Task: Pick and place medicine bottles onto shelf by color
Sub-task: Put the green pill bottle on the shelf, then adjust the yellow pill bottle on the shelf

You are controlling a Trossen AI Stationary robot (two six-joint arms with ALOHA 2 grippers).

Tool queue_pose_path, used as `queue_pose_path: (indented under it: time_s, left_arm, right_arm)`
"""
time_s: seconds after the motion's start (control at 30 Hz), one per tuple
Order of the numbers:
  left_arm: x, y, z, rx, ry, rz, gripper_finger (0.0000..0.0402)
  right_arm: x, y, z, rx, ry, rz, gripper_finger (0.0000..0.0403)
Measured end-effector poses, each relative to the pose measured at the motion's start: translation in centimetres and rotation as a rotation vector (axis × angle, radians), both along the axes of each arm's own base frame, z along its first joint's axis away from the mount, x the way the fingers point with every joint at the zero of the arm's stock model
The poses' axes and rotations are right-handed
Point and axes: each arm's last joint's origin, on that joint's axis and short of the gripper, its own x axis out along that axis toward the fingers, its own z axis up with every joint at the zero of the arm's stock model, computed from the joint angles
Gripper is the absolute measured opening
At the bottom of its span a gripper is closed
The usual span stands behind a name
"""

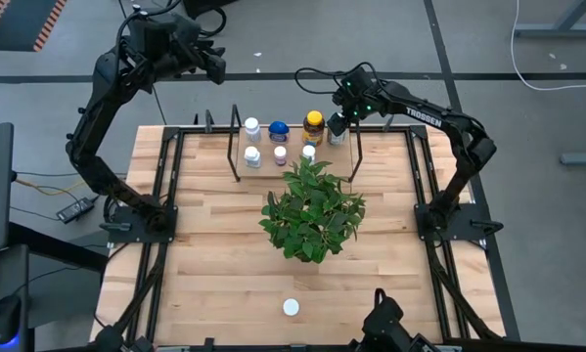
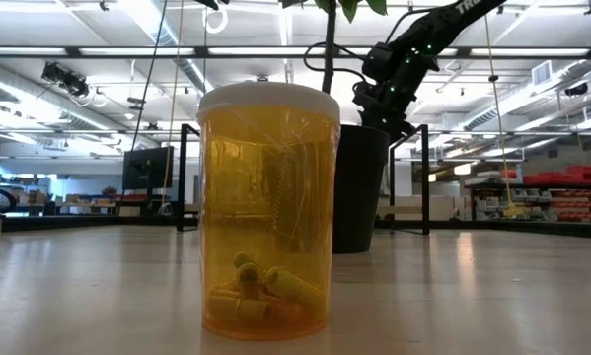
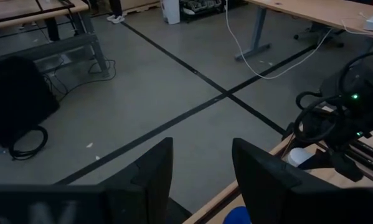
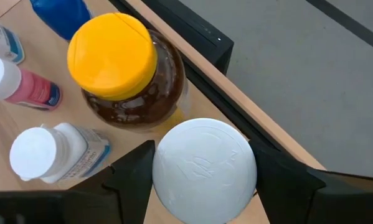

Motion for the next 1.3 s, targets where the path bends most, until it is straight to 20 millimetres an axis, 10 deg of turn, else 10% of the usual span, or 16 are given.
queue_pose_path:
  time_s: [1.3]
  left_arm:
    - [-0.2, -0.2, -0.4, -0.030, 0.033, -0.001, 0.0172]
  right_arm:
    - [-0.3, 0.4, 0.8, 0.062, -0.006, -0.031, 0.0289]
